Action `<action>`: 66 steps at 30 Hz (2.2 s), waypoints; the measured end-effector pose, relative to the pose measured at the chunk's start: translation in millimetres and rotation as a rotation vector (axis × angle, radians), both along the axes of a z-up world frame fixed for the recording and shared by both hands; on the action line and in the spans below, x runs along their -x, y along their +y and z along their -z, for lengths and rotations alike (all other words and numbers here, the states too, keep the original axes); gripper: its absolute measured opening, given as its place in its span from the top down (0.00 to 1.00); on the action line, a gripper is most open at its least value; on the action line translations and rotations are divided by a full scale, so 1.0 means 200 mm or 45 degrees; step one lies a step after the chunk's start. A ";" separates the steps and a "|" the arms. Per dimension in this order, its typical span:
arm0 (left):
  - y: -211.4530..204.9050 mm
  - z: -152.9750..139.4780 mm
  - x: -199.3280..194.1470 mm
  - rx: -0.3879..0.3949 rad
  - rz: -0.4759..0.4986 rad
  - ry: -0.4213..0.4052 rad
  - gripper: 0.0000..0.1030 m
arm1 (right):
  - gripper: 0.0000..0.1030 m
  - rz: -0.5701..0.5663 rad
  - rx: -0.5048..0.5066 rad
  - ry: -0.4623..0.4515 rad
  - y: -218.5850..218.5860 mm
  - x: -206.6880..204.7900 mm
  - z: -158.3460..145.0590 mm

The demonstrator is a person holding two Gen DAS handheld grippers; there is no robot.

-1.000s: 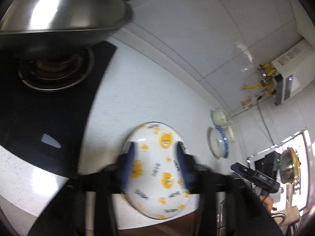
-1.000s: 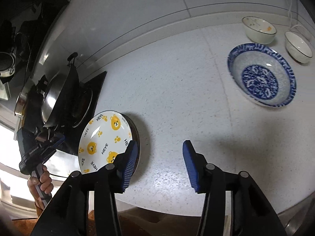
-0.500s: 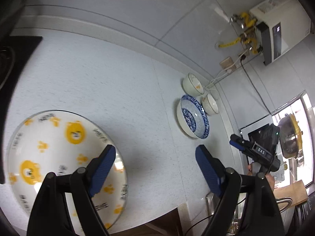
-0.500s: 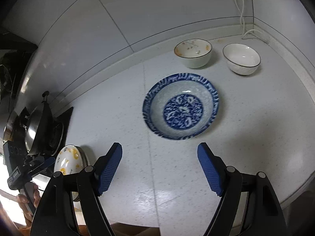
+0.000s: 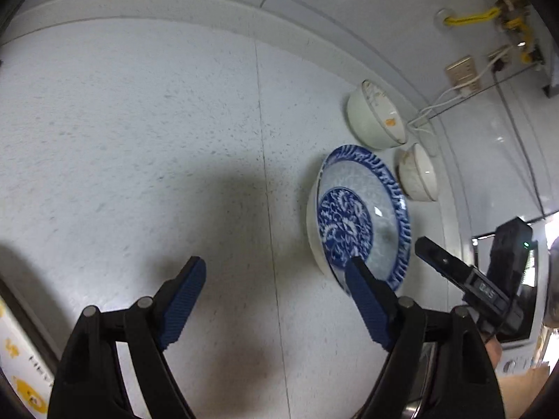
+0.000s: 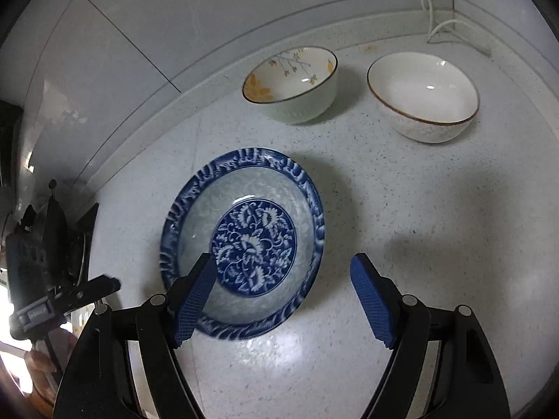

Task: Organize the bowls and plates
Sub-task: 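Move both tools to the blue-and-white patterned plate, then pinch the blue-and-white plate rim with the right tool, then carry the blue-and-white plate beside the bear stack and set it down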

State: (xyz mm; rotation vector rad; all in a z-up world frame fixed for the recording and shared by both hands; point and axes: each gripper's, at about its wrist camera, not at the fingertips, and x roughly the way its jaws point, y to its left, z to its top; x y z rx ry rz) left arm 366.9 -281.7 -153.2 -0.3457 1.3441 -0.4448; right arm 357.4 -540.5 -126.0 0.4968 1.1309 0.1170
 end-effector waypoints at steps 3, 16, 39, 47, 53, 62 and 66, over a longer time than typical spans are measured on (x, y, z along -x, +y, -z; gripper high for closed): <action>-0.08 0.12 -0.08 -0.013 -0.016 0.087 0.33 | 0.28 -0.026 -0.059 0.020 -0.03 -0.05 0.06; -0.34 0.23 -0.18 0.021 0.066 0.114 0.83 | 0.79 -0.123 -0.096 0.111 -0.05 -0.16 0.20; -0.06 0.07 0.13 0.007 0.061 0.073 0.90 | 0.92 -0.111 -0.097 0.108 0.10 0.11 0.12; 0.09 0.11 0.35 0.011 0.033 0.107 0.90 | 0.92 -0.170 -0.082 0.142 0.23 0.29 0.11; 0.11 0.19 0.43 0.027 -0.040 0.124 0.90 | 0.92 -0.208 -0.042 0.166 0.30 0.29 0.15; 0.16 0.20 0.45 -0.010 -0.077 0.102 0.90 | 0.92 -0.243 -0.084 0.161 0.30 0.31 0.21; 0.20 0.19 0.44 -0.048 -0.077 0.102 0.89 | 0.92 -0.287 -0.074 0.151 0.35 0.28 0.19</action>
